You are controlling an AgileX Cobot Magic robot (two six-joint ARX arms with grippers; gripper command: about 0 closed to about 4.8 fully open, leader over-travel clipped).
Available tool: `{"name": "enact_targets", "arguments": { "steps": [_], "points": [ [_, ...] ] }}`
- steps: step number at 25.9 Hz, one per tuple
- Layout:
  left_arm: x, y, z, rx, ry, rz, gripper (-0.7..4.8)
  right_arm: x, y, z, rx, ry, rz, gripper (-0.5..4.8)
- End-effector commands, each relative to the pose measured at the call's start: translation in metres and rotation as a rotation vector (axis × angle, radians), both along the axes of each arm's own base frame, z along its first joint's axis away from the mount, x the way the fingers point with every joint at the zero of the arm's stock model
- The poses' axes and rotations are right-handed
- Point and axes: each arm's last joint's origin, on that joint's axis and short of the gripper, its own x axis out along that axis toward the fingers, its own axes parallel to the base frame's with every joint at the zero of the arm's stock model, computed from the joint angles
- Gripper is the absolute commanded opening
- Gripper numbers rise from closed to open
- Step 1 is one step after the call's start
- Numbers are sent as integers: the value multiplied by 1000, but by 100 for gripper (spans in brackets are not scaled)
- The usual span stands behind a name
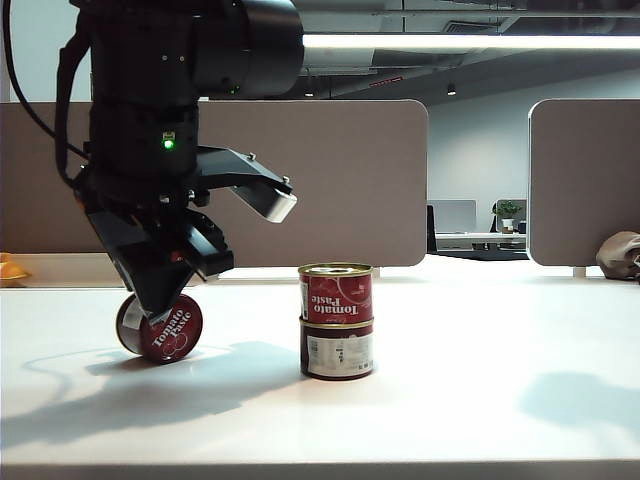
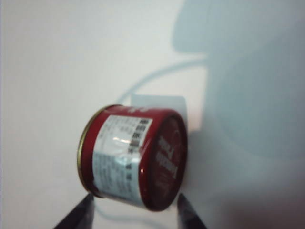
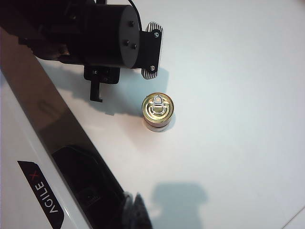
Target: Pick up the cans one by one and stack them together.
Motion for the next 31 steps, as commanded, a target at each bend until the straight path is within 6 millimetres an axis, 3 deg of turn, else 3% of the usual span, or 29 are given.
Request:
{"name": "enact_targets", "arguments": {
  "steps": [1, 14, 26, 29, 31],
  "points": [
    [0, 0, 2, -10, -8, 5, 223, -1, -1, 2, 9, -7, 5, -5],
    [24, 22, 6, -237, 94, 159, 222, -1, -1, 2, 7, -9, 2, -5],
    [43, 12, 44, -349, 20, 96, 225, -1, -1, 2, 7, -9, 2, -5],
    [45, 11, 46, -356, 25, 34, 293, -1, -1, 2, 7, -9, 1, -5],
    [47, 12, 46, -366, 27, 9, 311, -1, -1, 2, 8, -7, 0, -5]
  ]
}}
